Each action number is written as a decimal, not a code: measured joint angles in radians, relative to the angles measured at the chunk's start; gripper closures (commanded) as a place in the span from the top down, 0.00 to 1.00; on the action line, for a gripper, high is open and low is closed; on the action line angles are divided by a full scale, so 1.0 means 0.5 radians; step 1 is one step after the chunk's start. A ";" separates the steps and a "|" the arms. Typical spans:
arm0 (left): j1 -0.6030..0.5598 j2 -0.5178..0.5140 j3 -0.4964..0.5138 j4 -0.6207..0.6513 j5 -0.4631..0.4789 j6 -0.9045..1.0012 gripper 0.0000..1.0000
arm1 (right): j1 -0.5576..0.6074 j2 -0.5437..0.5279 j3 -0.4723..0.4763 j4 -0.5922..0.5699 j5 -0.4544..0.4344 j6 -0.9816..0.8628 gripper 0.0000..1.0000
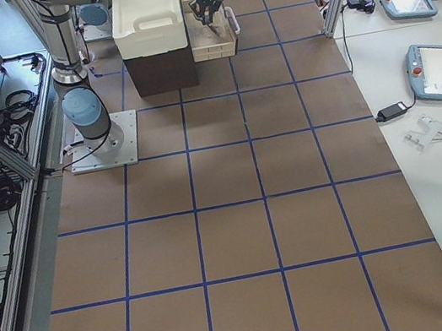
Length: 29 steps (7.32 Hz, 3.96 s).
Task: Put scissors in drawer and close it
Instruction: 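Lower the scissors into the drawer and open the right gripper, then raise the right gripper away while the left arm swings toward the drawer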
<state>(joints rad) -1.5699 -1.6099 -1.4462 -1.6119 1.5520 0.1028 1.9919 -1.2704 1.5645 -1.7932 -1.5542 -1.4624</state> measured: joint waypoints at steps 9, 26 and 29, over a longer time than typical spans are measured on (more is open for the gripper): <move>-0.005 0.009 -0.037 0.061 -0.001 -0.006 1.00 | 0.024 0.066 -0.003 -0.025 0.062 0.031 1.00; -0.313 -0.926 0.456 0.495 0.004 -0.353 1.00 | -0.637 -0.409 -0.010 -0.147 -0.305 2.877 1.00; -0.441 -1.119 0.483 0.579 -0.013 -0.397 1.00 | -0.681 -0.466 -0.003 0.019 -0.089 2.887 1.00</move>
<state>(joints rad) -1.7903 -2.1692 -1.2048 -1.3222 1.5455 -0.0955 1.6513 -1.5033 1.5629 -1.7836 -1.5989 -0.0187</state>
